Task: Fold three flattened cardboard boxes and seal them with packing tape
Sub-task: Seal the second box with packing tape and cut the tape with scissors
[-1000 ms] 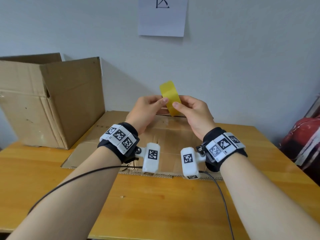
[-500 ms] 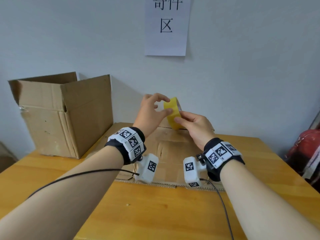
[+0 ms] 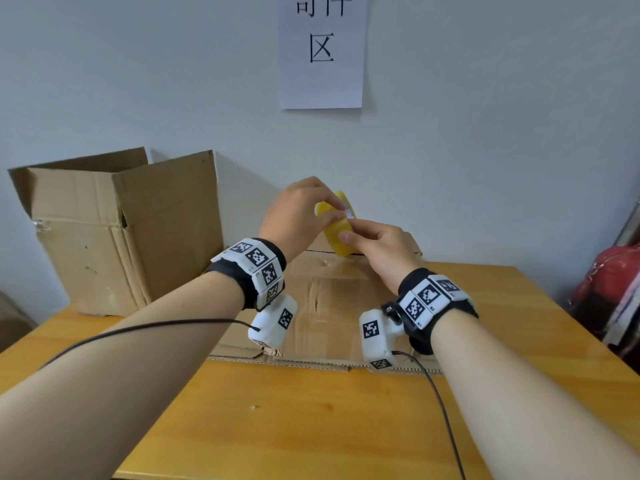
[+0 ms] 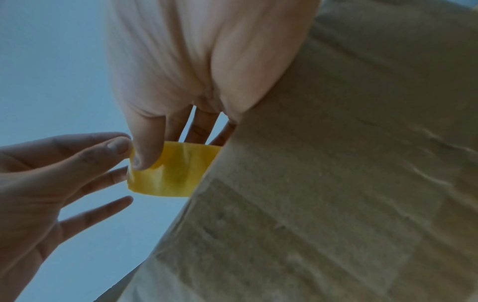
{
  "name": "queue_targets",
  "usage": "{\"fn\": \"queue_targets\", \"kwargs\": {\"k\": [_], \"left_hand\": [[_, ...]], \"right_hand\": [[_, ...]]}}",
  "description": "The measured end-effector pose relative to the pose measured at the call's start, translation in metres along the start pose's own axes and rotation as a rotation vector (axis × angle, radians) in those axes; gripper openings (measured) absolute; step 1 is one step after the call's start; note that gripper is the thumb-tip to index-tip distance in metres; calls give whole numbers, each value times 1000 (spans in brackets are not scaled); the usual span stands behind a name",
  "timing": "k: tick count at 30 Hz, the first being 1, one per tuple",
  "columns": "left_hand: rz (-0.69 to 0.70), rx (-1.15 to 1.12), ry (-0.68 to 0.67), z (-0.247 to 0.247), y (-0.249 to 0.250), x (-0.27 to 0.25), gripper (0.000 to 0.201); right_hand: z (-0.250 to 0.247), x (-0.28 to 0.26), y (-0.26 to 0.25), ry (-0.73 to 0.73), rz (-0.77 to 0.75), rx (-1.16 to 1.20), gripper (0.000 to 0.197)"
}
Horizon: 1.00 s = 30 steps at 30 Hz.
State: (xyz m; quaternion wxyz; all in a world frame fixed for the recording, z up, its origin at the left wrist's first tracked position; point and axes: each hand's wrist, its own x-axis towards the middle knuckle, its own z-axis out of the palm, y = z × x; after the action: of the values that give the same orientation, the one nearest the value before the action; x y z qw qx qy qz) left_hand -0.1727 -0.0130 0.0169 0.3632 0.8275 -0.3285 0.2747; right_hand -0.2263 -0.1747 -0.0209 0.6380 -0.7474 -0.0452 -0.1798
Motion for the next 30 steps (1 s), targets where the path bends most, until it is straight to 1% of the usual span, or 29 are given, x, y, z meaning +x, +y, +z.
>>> {"fn": "queue_targets", "kwargs": {"k": [6,8,10,14,16,18,21,24,28,30], "left_hand": [[-2,-38,1,-2,0,5,13],[9,-28,-8,-3,1,7,9],[33,9,-22,-3,-1,8,4],[122,101,-33,-2,-4,8,8],[166,166,-46,-1,-4,8,10],[181,226,-62,0,-1,8,12],[159,274,-112,2,-2,10,15],[147,217,-154,-1,-5,13,14],[113,57,-127,-8,-7,13,12],[146,42,-128,-11,-9,12,13]], "right_hand": [[0,3,3,11,5,-5,26],[0,2,4,13,-5,-13,26],[0,2,5,10,-3,-19,26],[0,3,4,1,5,-12,19],[-1,2,4,-4,2,-6,19],[-1,2,5,-10,2,3,19],[-2,2,6,-14,4,9,19],[-1,3,7,-1,3,11,20],[-1,4,9,10,-2,12,27],[-1,4,10,5,-3,9,27]]}}
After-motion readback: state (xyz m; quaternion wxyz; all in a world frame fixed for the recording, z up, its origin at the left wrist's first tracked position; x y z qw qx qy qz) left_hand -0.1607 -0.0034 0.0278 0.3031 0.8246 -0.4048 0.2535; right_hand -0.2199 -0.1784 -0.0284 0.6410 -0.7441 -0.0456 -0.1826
